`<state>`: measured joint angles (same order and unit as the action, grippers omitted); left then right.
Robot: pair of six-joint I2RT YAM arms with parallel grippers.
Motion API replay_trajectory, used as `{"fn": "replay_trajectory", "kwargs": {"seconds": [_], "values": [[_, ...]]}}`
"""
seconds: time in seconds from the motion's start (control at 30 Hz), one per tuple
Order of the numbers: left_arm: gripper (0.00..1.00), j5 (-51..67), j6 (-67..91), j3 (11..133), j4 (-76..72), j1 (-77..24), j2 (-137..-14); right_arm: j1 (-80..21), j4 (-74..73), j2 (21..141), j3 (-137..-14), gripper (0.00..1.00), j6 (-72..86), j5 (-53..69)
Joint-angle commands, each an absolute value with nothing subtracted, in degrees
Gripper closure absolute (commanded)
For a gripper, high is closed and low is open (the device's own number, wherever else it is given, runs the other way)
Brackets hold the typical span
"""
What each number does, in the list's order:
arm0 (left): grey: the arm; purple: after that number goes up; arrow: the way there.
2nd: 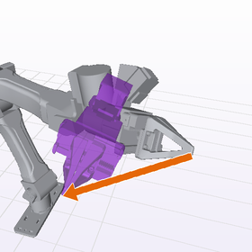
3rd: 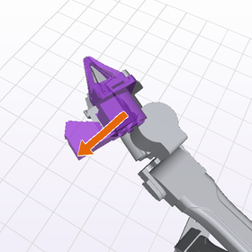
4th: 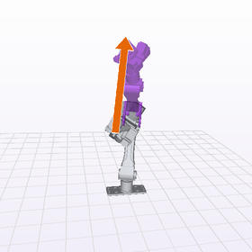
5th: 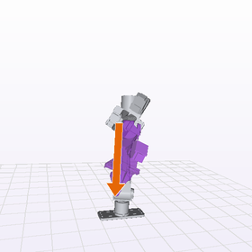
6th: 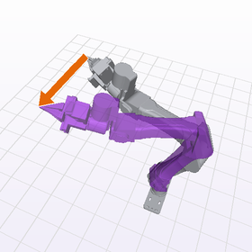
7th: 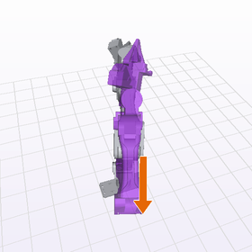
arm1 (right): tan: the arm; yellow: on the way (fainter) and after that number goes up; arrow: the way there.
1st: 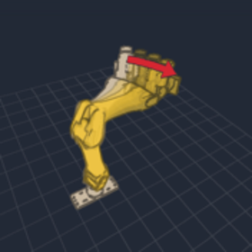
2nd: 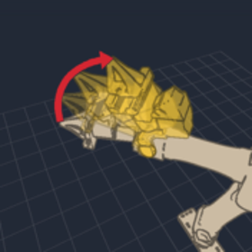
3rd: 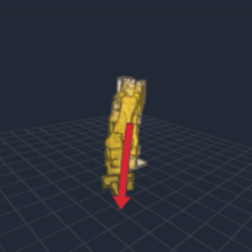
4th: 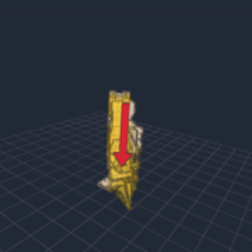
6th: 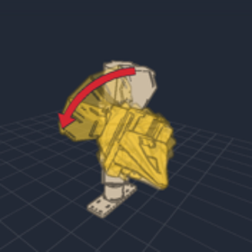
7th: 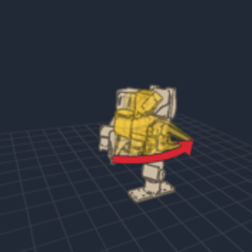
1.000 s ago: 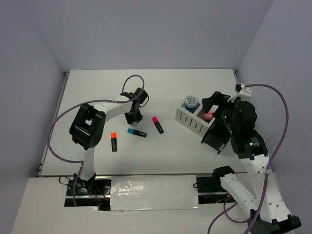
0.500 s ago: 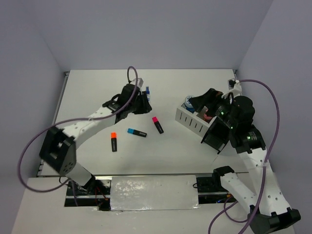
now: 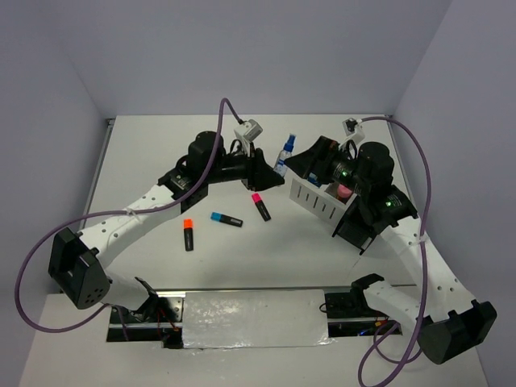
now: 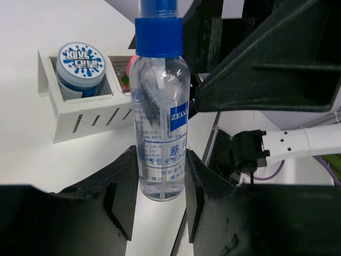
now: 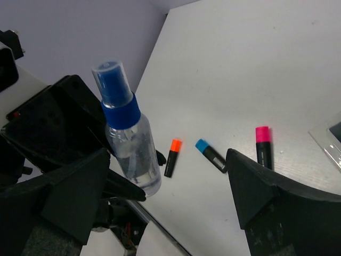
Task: Sort the stationery into containers
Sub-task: Pick up the stationery from the center of the board, then place the stationery in the storage box.
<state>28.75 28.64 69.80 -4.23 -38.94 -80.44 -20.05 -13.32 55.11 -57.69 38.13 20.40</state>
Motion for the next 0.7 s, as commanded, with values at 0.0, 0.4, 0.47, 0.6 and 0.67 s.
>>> {"fn": "replay_trajectory", "kwargs": {"seconds": [0.0, 0.4, 0.47, 0.6, 0.67], "values": [[1.0, 33.13, 26.37, 71.72, -7.03, -39.55, -80.42, -21.0, -7.04, 55.28, -59.42, 0.04, 37.88, 21.53], [0.98, 36.48, 20.66, 72.95, -0.98, -41.75, -81.39, -21.8, -3.34, 58.53, -58.8, 0.67, 36.83, 27.33], [0.94, 35.69, 19.16, 73.56, 0.87, -41.75, -81.56, -21.8, -5.17, 58.45, -58.89, 1.0, 35.6, 27.6], [0.01, 25.08, 18.63, 76.37, 8.34, -41.49, -81.91, -20.48, -11.67, 55.91, -58.8, 1.0, 29.37, 19.46], [0.01, 16.24, 18.98, 78.04, 13.51, -41.31, -81.91, -19.6, -15.88, 52.93, -58.62, 1.0, 25.24, 8.93]]}}
